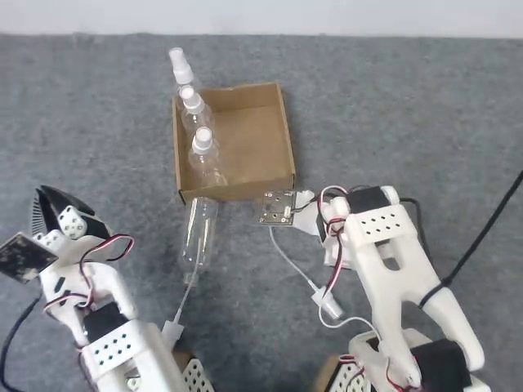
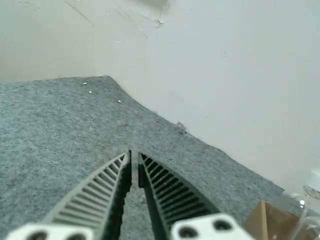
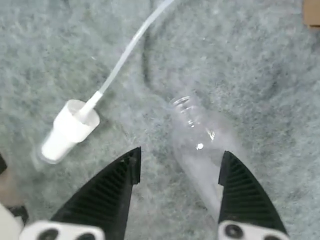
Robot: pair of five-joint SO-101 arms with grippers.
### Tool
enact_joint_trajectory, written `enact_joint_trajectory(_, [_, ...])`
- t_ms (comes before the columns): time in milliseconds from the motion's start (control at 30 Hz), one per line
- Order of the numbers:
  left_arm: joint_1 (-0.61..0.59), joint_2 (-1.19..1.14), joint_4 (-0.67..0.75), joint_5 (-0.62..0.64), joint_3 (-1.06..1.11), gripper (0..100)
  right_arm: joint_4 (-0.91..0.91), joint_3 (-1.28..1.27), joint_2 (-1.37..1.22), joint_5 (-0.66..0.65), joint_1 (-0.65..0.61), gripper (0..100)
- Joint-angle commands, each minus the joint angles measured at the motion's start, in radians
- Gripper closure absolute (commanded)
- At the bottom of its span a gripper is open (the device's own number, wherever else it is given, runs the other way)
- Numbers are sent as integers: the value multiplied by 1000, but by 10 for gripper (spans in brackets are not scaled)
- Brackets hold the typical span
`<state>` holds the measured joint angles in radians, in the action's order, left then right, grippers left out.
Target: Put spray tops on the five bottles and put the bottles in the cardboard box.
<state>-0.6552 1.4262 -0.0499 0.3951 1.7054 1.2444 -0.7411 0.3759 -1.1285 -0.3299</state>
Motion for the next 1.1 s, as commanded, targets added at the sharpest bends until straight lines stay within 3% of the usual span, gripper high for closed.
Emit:
enact_joint_trajectory(0, [5, 12, -3, -8, -13, 987, -74, -29, 51, -41, 36, 785])
enact_joint_trajectory(567, [5, 12, -2, -8, -13, 987, -289, -199, 51, -101, 107, 785])
enact_joint_trajectory(867, [5, 12, -2, -8, -13, 987, -202, -109, 56, -64, 102, 783])
enact_joint_trajectory(1067, [5, 12, -2, -8, -13, 987, -42, 6, 54, -66, 105, 658])
